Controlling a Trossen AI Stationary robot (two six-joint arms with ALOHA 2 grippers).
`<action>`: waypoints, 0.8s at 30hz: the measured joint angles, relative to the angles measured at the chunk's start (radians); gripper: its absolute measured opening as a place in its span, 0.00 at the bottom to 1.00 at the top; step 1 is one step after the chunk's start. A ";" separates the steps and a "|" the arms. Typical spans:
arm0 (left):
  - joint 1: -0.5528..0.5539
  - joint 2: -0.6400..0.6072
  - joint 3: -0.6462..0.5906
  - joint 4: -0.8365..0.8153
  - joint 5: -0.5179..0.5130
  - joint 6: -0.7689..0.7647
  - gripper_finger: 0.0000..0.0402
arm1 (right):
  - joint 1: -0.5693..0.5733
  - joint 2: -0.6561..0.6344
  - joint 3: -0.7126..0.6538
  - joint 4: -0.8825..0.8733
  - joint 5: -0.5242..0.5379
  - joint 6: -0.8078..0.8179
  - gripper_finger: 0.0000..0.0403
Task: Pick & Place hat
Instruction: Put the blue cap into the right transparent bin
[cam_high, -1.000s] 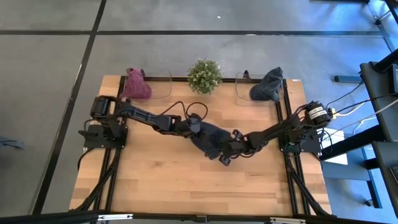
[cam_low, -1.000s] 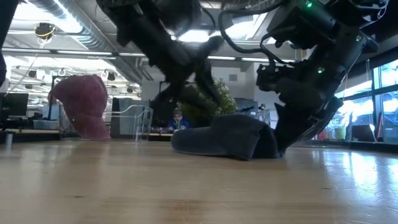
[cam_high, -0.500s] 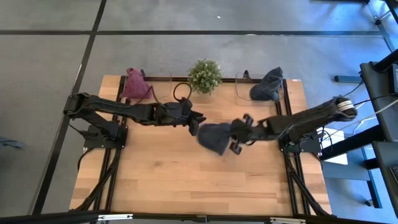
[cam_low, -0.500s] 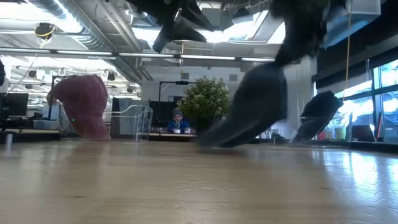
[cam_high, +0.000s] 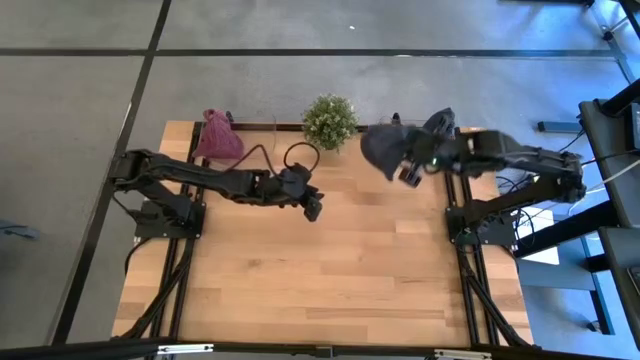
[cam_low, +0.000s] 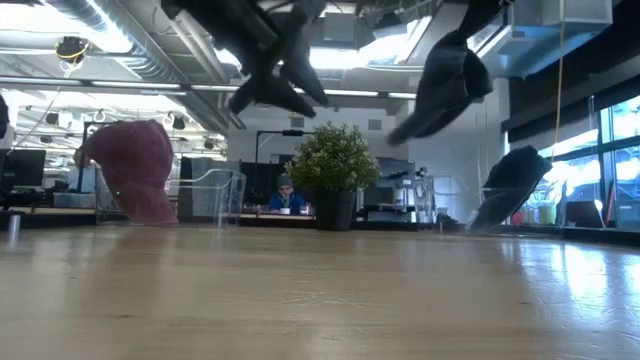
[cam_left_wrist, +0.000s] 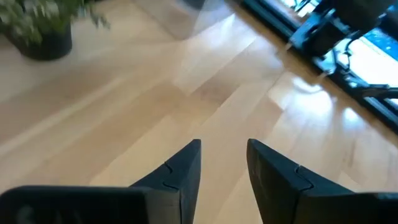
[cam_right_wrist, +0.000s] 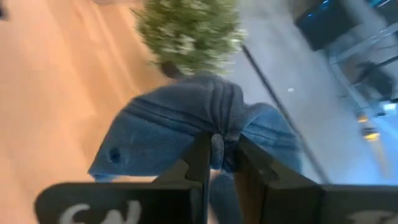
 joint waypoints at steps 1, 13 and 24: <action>0.000 0.013 0.000 -0.004 0.000 -0.011 0.31 | -0.030 0.000 0.018 -0.014 -0.001 -0.053 0.12; 0.007 0.087 0.000 -0.004 0.001 -0.055 0.31 | -0.430 -0.003 0.083 -0.066 -0.148 -0.571 0.12; 0.095 0.083 0.000 0.014 0.002 -0.054 0.31 | -0.656 0.005 0.075 0.007 -0.213 -0.763 0.12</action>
